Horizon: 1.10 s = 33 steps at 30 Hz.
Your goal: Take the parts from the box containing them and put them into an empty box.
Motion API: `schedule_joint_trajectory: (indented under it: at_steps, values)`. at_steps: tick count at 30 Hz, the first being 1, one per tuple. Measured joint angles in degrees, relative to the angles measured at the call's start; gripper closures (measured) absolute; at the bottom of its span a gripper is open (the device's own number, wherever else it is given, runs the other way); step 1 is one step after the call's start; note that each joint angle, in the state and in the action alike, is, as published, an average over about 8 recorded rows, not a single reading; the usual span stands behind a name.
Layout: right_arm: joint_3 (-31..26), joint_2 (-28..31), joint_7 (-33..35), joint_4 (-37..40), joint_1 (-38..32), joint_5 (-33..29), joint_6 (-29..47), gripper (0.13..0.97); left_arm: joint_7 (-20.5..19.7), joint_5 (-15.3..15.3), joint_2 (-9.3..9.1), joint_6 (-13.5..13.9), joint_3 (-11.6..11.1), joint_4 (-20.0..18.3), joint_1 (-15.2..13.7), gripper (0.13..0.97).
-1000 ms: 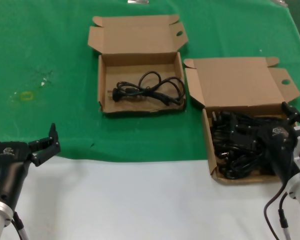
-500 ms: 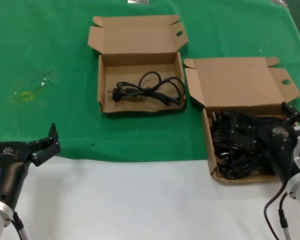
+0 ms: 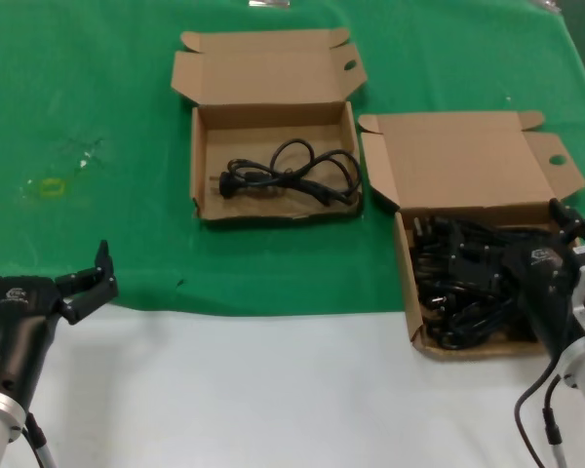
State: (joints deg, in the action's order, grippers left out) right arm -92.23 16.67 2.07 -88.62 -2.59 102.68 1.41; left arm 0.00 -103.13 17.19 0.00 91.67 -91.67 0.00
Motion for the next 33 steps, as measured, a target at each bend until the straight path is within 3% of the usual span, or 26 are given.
schedule_joint_trajectory:
  at_steps: [33]
  values:
    - [0.00, 0.00, 0.00, 0.00, 0.00, 0.00, 0.00, 0.129, 0.00, 0.00, 0.00, 0.00, 0.00, 0.00, 0.00, 0.132]
